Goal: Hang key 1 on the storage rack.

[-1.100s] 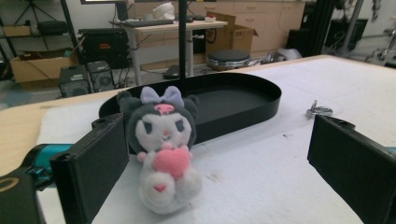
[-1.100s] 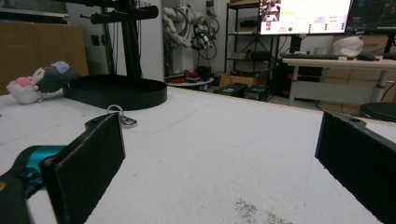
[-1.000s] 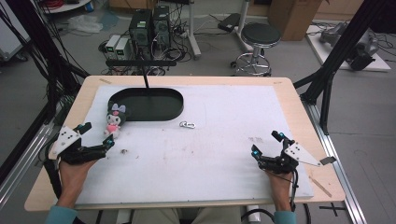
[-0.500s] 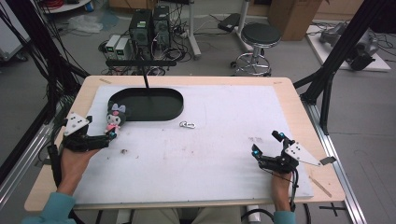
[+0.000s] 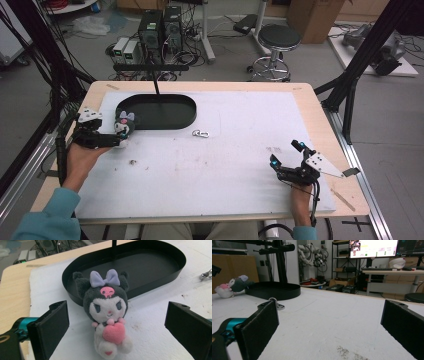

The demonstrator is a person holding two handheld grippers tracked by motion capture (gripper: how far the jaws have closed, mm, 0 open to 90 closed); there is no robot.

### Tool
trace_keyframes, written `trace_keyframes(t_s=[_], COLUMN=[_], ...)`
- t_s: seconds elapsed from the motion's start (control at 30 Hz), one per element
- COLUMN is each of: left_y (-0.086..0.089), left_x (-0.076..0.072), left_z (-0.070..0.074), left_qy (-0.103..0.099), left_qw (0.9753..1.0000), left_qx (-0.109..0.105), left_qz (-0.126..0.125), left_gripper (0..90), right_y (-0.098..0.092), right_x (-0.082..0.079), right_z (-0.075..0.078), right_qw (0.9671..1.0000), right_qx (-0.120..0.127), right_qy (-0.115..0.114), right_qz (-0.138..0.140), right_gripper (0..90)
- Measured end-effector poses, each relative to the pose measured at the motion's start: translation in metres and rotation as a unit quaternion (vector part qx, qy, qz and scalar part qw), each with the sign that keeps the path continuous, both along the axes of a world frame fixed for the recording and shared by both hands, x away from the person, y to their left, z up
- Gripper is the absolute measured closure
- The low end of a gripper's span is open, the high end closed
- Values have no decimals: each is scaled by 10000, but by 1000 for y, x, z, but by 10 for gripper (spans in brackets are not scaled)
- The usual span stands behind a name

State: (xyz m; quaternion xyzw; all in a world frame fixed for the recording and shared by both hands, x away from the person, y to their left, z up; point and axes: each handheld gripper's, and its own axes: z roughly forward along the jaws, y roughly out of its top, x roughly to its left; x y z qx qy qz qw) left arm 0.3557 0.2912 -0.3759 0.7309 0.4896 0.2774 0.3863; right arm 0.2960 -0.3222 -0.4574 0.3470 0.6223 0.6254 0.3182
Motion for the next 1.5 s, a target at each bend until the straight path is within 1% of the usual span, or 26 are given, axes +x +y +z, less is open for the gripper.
trace_keyframes(t_s=[0.17,0.27,0.33,0.43,0.5,0.53,0.6,0.67,0.7,0.73,0.83,0.9,0.97,1.0,1.07,1.17,1.23,1.3,1.4,1.43,1.47,1.5], left_y=[3,2,1,0,0,0,0,-1,-2,-2,-5,-6,-6,-7,-9,-11,-12,-12,-12,-12,-12,-11], left_x=[10,15,18,21,23,24,26,28,28,29,29,30,30,31,32,33,33,35,36,36,36,36], left_z=[4,5,4,1,-2,-3,-6,-8,-9,-10,-16,-20,-24,-26,-28,-30,-32,-34,-35,-36,-36,-36], left_qy=[205,340,466,611,695,716,782,795,813,831,941,1017,1046,1088,1093,1134,1185,1242,1288,1299,1332,1344], left_qw=[9998,9993,9986,9979,9971,9969,9962,9960,9957,9955,9944,9934,9931,9925,9916,9910,9901,9897,9887,9886,9879,9879], left_qx=[46,156,237,231,293,330,386,411,445,460,475,531,525,555,681,706,748,714,760,754,792,779], left_qz=[69,79,49,-11,-60,-64,-13,13,8,0,-4,15,30,71,82,77,59,-2,31,35,8,13], left_gripper=[59,59,59,59,59,59,59,59,59,59,59,59,59,59,59,60,60,60,60,94,127,127], right_y=[0,-1,-1,-2,-1,-1,-1,-1,-1,-1,-1,-1,-1,-1,-1,-1,-1,-1,-1,-1,-1,-1], right_x=[0,-1,-1,0,0,0,-1,-1,0,-1,-1,-1,-1,-1,-1,0,-1,0,-1,-1,0,0], right_z=[0,0,0,0,0,0,0,0,0,0,0,0,0,0,0,0,0,0,0,0,0,0], right_qw=[10000,10000,10000,10000,10000,10000,10000,10000,10000,10000,10000,10000,10000,10000,10000,10000,10000,10000,10000,10000,10000,10000], right_qx=[6,59,87,88,83,75,78,71,60,71,54,60,55,55,61,55,54,61,66,67,63,63], right_qy=[-17,6,-8,-3,-11,-29,6,5,-32,9,-3,-2,-5,-3,-1,-4,-5,-8,7,6,-7,-7], right_qz=[2,7,-11,-8,-8,-16,0,-5,-12,0,3,0,3,2,-1,3,-1,-4,-4,-4,-3,-3], right_gripper=[7,7,7,8,7,8,7,7,8,7,7,7,7,7,7,7,7,7,8,8,7,7])
